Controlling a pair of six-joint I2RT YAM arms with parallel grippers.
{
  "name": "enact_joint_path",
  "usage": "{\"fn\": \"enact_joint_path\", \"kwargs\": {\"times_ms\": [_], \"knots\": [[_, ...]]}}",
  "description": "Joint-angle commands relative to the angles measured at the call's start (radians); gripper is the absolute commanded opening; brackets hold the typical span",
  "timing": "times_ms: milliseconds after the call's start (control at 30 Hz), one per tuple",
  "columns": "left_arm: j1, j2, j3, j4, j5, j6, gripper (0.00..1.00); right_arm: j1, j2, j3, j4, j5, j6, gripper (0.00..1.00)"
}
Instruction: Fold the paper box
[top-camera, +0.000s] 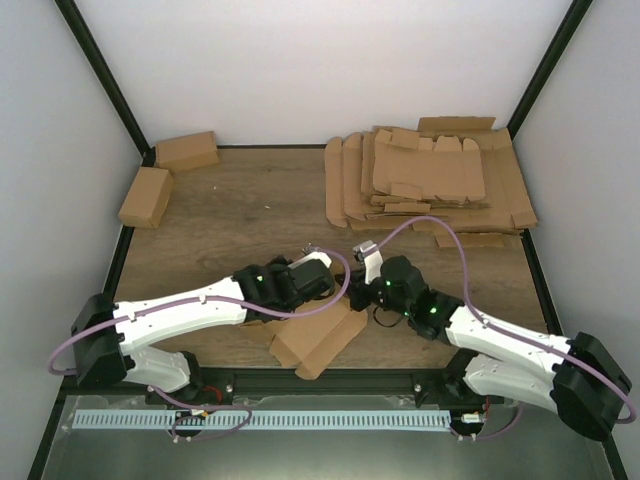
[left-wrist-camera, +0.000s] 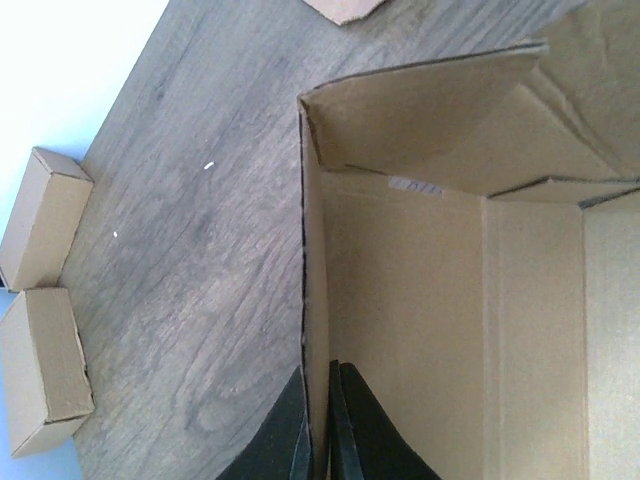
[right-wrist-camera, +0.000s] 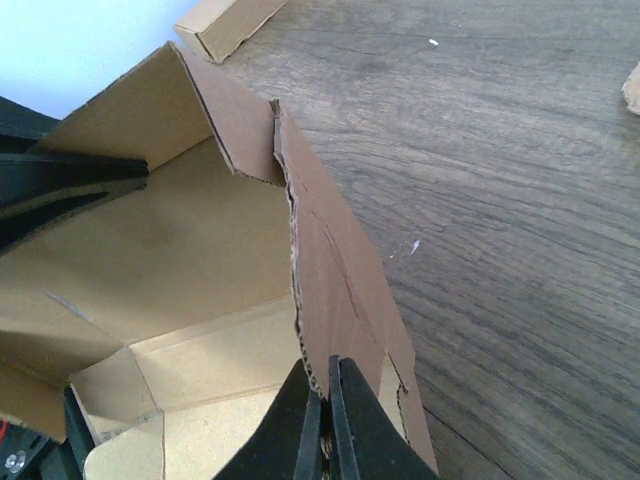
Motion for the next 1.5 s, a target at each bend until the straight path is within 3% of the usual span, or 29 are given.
{"fn": "enact_joint_path", "kwargs": {"times_ms": [0,333,733,967,1467], "knots": [[0.019,-0.046,0.022,0.076,0.066,-0.026,0.05,0.016,0.021,0.091,-0.014,-0.036,0.076,0.01],[0.162,-0.196,-0.100,0.202,0.313,-0.008,0.05,0.017,0.043,0.116,-0.073,0.017,0.101,0.01],[0.188,-0.217,-0.194,0.258,0.322,-0.020,0.05,0.033,0.126,0.022,-0.004,0.083,0.125,0.01],[0.186,-0.152,-0.181,0.248,0.403,0.043,0.04,0.041,0.174,-0.014,0.035,0.090,0.123,0.01],[0.048,-0.013,-0.127,0.196,0.187,0.028,0.04,0.116,0.235,0.022,0.042,0.122,0.149,0.01]]}}
